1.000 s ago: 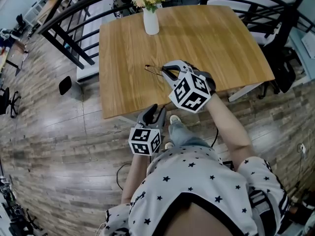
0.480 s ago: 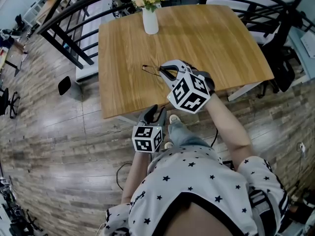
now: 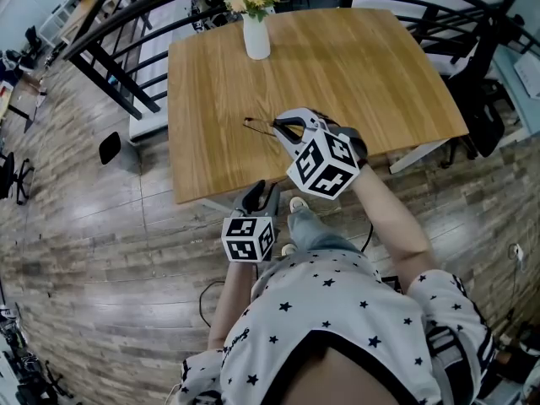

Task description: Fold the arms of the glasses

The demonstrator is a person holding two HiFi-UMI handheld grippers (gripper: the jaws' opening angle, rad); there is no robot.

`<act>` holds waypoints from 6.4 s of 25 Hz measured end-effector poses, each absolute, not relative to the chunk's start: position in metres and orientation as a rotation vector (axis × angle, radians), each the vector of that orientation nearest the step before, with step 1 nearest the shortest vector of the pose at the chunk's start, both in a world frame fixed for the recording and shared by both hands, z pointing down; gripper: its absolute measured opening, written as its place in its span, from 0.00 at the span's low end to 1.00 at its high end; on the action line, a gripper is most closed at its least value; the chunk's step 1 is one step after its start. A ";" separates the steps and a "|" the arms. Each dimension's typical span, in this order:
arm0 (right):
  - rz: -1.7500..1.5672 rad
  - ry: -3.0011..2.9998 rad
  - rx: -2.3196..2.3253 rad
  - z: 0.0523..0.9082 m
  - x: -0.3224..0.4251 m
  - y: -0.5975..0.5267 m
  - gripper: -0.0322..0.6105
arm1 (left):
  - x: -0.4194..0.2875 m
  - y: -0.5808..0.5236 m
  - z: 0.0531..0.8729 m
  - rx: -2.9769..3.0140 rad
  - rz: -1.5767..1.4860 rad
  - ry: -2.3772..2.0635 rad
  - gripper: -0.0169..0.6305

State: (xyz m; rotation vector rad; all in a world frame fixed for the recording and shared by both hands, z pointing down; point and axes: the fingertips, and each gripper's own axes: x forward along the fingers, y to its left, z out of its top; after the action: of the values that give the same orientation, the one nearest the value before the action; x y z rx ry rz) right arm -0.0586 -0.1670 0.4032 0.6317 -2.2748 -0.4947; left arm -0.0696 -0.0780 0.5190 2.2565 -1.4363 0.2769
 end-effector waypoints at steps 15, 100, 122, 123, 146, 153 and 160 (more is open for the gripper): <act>-0.484 -2.266 0.593 0.417 -0.053 -0.154 0.10 | -0.098 -0.092 0.499 2.190 0.178 -1.563 0.21; -0.383 -2.082 0.337 0.592 -0.064 -0.296 0.10 | -0.147 -0.249 0.505 1.924 0.034 -1.750 0.04; -0.393 -1.992 0.238 0.632 -0.061 -0.307 0.10 | -0.147 -0.268 0.511 1.891 0.073 -1.751 0.04; -0.392 -1.990 0.236 0.634 -0.061 -0.307 0.10 | -0.148 -0.269 0.512 1.892 0.075 -1.749 0.04; -0.381 -2.066 0.403 0.623 -0.064 -0.297 0.12 | -0.147 -0.235 0.512 1.912 0.090 -1.714 0.04; -0.267 -2.160 0.505 0.605 -0.061 -0.272 0.16 | -0.146 -0.219 0.513 1.938 0.090 -1.693 0.04; -0.112 -2.300 0.693 0.569 -0.055 -0.239 0.15 | -0.144 -0.188 0.508 1.967 0.088 -1.679 0.04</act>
State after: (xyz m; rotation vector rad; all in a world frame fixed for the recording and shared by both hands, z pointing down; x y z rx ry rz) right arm -0.0549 -0.2391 0.5689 0.6934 -2.3002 -0.1121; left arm -0.1441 -0.1883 0.5085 1.9668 -1.6792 0.0876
